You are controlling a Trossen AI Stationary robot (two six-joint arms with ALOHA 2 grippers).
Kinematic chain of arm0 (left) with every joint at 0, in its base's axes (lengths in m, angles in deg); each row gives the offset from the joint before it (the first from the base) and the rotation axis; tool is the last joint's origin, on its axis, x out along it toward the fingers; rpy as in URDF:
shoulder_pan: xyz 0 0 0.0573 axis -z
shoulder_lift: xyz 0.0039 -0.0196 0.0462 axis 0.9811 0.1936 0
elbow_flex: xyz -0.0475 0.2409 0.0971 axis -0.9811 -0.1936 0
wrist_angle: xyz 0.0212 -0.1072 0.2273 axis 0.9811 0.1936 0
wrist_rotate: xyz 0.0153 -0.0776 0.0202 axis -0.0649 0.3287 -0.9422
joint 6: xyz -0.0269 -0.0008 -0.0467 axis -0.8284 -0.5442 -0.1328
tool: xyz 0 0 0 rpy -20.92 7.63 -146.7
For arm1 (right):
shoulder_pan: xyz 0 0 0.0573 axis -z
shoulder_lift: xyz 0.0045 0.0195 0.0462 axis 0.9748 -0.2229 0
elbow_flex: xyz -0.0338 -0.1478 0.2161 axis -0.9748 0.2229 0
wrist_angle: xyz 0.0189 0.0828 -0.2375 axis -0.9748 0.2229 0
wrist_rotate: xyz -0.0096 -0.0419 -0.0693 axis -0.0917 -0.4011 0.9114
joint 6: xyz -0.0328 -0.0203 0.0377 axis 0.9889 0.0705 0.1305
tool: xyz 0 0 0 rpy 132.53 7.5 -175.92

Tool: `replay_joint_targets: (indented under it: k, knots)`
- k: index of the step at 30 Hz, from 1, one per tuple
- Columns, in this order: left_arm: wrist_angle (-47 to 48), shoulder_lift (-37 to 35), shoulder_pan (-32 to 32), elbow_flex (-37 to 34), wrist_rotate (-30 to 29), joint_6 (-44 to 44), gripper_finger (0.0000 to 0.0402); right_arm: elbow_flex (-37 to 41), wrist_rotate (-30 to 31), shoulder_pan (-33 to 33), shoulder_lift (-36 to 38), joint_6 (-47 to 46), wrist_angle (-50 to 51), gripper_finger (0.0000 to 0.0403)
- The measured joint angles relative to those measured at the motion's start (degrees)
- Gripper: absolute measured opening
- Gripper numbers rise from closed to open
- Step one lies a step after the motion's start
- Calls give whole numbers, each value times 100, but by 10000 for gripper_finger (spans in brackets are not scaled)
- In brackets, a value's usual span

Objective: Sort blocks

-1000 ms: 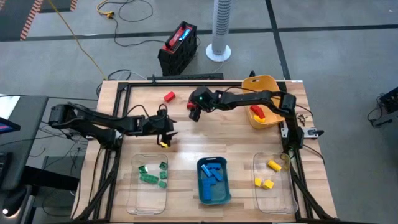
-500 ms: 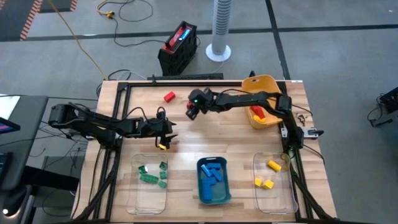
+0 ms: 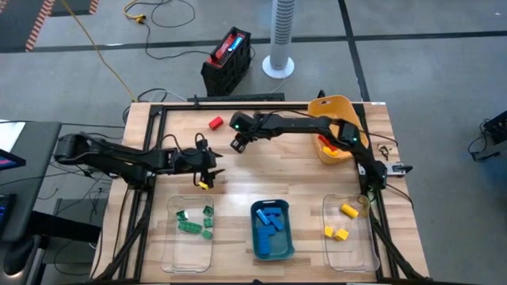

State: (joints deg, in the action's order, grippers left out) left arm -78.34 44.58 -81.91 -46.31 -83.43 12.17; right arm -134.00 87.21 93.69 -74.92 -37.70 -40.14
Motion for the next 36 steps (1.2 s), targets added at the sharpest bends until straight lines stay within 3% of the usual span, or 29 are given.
replay_joint_targets:
  k: [4, 23, 36]
  knots:
    - [201, -154, 0, -1, 0, -50, 240, -262, -16, 13, -289, 18, 264, 216]
    - [514, -372, 0, 0, 0, -120, 240, -310, -529, -124, -262, 284, 1035, 217]
    - [527, -372, 0, 0, 0, -164, 240, -308, -445, -106, -262, -489, 1021, 214]
